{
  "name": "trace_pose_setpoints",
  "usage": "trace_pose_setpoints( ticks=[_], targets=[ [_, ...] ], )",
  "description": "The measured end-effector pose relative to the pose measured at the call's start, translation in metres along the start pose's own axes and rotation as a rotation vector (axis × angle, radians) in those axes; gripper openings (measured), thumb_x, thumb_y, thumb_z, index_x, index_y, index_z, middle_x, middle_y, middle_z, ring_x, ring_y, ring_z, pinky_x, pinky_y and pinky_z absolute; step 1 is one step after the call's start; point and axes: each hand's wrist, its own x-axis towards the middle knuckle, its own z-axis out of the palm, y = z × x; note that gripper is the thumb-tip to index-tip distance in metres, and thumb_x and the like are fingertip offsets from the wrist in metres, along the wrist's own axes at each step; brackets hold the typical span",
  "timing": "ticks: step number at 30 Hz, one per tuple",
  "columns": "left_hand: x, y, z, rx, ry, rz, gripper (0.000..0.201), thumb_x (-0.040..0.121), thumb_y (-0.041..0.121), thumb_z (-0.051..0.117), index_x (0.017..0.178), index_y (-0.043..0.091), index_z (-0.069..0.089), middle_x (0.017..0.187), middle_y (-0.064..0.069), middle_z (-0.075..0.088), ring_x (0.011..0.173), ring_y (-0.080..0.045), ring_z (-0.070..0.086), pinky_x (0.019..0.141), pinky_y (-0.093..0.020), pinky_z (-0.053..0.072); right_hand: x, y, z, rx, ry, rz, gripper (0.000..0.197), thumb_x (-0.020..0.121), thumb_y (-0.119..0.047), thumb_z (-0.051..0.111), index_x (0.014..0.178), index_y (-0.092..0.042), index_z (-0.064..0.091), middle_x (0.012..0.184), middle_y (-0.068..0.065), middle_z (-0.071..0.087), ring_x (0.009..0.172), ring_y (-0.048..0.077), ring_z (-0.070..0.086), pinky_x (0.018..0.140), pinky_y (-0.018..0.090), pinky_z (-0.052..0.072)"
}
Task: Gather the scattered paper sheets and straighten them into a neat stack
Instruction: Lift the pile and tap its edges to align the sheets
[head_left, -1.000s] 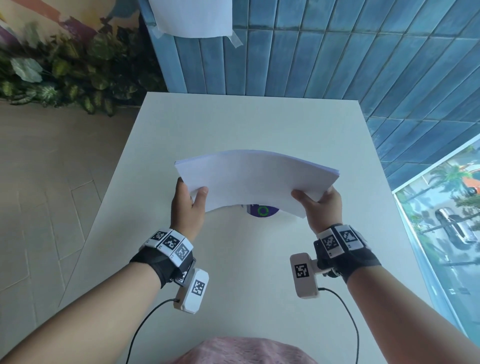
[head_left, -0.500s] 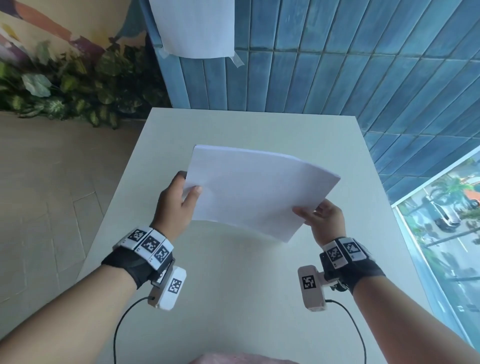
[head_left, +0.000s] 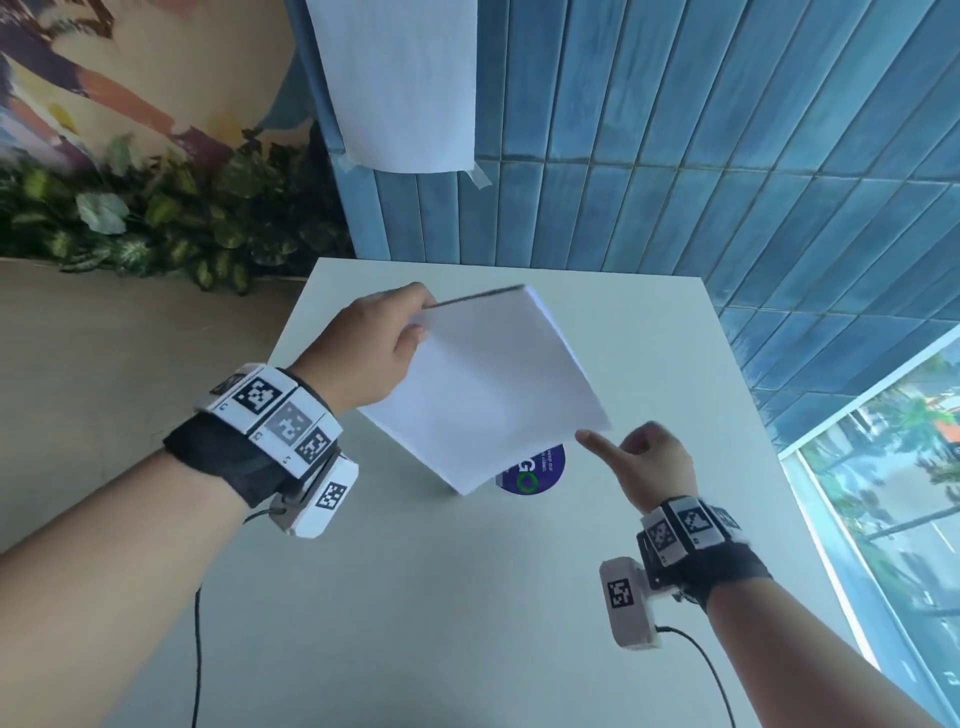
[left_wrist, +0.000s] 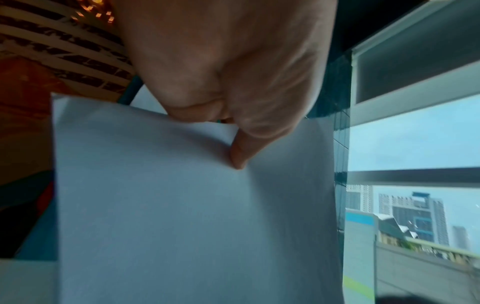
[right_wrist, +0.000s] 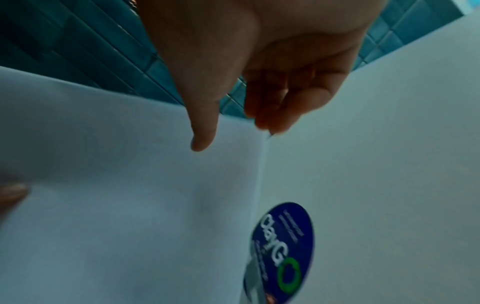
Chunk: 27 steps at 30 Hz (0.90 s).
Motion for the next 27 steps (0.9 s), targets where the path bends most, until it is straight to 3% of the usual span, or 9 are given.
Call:
trace_pose_setpoints(
  ticks=[3, 5, 7, 10, 12, 17, 20, 24, 27],
  targets=[
    [0.009, 0.005, 0.000, 0.114, -0.111, 0.033, 0.014, 0.094, 0.007, 0.047, 0.107, 0.008, 0.054, 0.098, -0.010, 0.061, 0.089, -0.032, 0.054, 0.072, -0.034, 0.040, -0.002, -0.019, -0.005, 0.189, 0.124, -0.217, 0.069, 0.056, -0.053, 0.083, 0.106, -0.018, 0.050, 0.108, -0.001, 0.057, 0.095, 0.018, 0.058, 0.075, 0.030, 0.046],
    [0.014, 0.011, 0.000, 0.158, -0.174, 0.053, 0.014, 0.094, 0.007, 0.045, 0.105, 0.010, 0.052, 0.100, -0.011, 0.062, 0.092, -0.035, 0.054, 0.075, -0.038, 0.045, -0.003, -0.037, -0.008, 0.246, 0.017, -0.425, 0.079, 0.061, -0.047, 0.083, 0.127, -0.027, 0.043, 0.131, -0.008, 0.048, 0.116, 0.009, 0.049, 0.093, 0.024, 0.042],
    [0.019, 0.020, 0.001, 0.186, -0.209, 0.081, 0.012, 0.094, 0.006, 0.044, 0.103, 0.010, 0.051, 0.099, -0.010, 0.061, 0.091, -0.035, 0.054, 0.074, -0.038, 0.045, -0.004, -0.052, -0.010, 0.213, -0.135, -0.563, 0.074, 0.071, -0.039, 0.078, 0.134, -0.029, 0.042, 0.136, -0.013, 0.049, 0.123, 0.003, 0.046, 0.101, 0.020, 0.038],
    [0.024, 0.032, -0.001, 0.204, -0.222, 0.116, 0.011, 0.094, 0.008, 0.045, 0.102, 0.011, 0.052, 0.100, -0.011, 0.062, 0.090, -0.035, 0.055, 0.075, -0.039, 0.046, -0.004, -0.066, -0.008, 0.260, -0.179, -0.573, 0.025, 0.085, -0.022, 0.068, 0.110, -0.021, 0.065, 0.107, -0.004, 0.071, 0.101, 0.013, 0.066, 0.092, 0.039, 0.051],
    [0.025, 0.037, -0.002, 0.203, -0.228, 0.130, 0.012, 0.095, 0.009, 0.044, 0.104, 0.011, 0.052, 0.102, -0.011, 0.062, 0.092, -0.036, 0.055, 0.076, -0.040, 0.047, -0.005, -0.069, -0.006, 0.374, -0.150, -0.531, 0.011, 0.088, -0.013, 0.063, 0.094, -0.020, 0.070, 0.089, 0.001, 0.073, 0.083, 0.016, 0.067, 0.083, 0.041, 0.054],
    [0.019, 0.034, -0.002, 0.249, -0.193, 0.141, 0.022, 0.094, 0.020, 0.048, 0.115, 0.016, 0.055, 0.111, -0.006, 0.065, 0.099, -0.032, 0.057, 0.078, -0.037, 0.047, -0.004, -0.061, -0.005, 0.511, -0.125, -0.495, 0.021, 0.087, -0.006, 0.062, 0.088, -0.025, 0.070, 0.074, -0.021, 0.070, 0.066, -0.005, 0.062, 0.068, 0.016, 0.051],
    [0.009, 0.016, -0.002, 0.245, -0.159, 0.064, 0.023, 0.090, 0.029, 0.055, 0.113, 0.025, 0.059, 0.108, 0.001, 0.068, 0.096, -0.029, 0.060, 0.078, -0.035, 0.048, -0.002, -0.048, -0.007, 0.553, -0.112, -0.463, 0.025, 0.086, -0.004, 0.063, 0.084, -0.028, 0.069, 0.070, -0.025, 0.070, 0.068, -0.006, 0.062, 0.068, 0.013, 0.050],
    [0.000, -0.009, 0.003, -0.149, -0.106, -0.128, 0.008, 0.080, 0.026, 0.076, 0.084, 0.025, 0.069, 0.082, 0.000, 0.071, 0.072, -0.018, 0.061, 0.072, -0.030, 0.047, 0.002, -0.034, -0.013, 0.627, -0.115, -0.417, 0.026, 0.086, 0.001, 0.062, 0.084, -0.024, 0.069, 0.072, -0.022, 0.072, 0.072, -0.003, 0.065, 0.071, 0.015, 0.051],
    [-0.006, -0.015, 0.015, -0.557, -0.050, -0.245, 0.011, 0.075, 0.017, 0.081, 0.083, 0.018, 0.075, 0.089, -0.010, 0.075, 0.078, -0.017, 0.064, 0.081, -0.036, 0.050, 0.004, -0.030, -0.014, 0.658, -0.120, -0.392, 0.024, 0.086, 0.002, 0.061, 0.084, -0.020, 0.069, 0.072, -0.021, 0.072, 0.071, -0.003, 0.064, 0.070, 0.014, 0.051]
  ],
)
